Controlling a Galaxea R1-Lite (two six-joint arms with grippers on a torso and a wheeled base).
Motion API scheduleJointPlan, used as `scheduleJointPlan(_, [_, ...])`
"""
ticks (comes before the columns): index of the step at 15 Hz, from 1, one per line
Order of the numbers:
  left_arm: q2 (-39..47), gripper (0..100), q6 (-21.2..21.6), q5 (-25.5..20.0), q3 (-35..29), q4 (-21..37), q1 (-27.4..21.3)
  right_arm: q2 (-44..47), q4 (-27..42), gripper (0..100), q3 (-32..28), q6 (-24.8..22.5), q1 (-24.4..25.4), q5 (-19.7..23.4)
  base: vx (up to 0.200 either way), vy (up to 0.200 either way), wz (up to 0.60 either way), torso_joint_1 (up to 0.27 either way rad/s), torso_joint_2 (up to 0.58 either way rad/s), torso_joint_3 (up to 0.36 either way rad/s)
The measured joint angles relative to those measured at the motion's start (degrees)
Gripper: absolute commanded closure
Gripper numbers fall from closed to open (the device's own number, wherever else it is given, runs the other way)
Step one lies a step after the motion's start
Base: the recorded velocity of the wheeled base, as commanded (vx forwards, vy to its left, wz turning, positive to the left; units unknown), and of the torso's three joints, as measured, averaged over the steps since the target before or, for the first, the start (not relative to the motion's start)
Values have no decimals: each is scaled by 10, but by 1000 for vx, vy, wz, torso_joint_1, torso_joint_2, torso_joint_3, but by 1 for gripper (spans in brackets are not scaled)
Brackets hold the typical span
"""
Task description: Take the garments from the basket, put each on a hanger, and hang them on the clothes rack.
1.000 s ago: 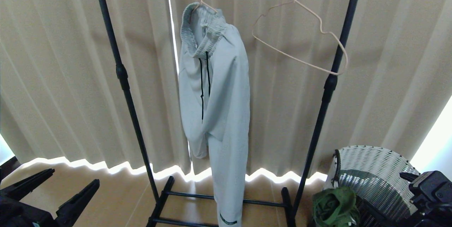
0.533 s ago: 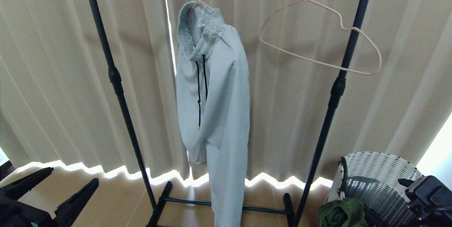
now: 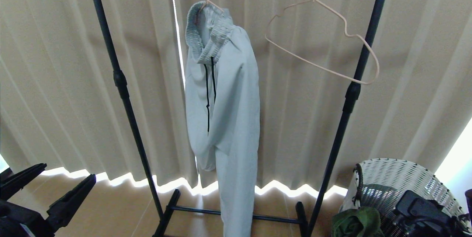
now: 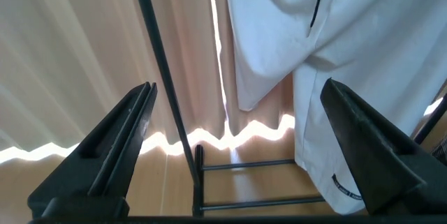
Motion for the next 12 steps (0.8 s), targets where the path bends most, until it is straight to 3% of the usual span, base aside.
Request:
scheduleJointPlan(7, [-6, 0, 1, 0, 1, 0, -1, 209, -2, 0, -85, 7, -32, -4, 0, 0, 0, 0, 0, 0])
scheduleJointPlan(12, [-5, 0, 1, -1, 3, 1, -2, 298, -12, 0, -133, 19, -55, -23, 0, 0, 0, 0, 0, 0])
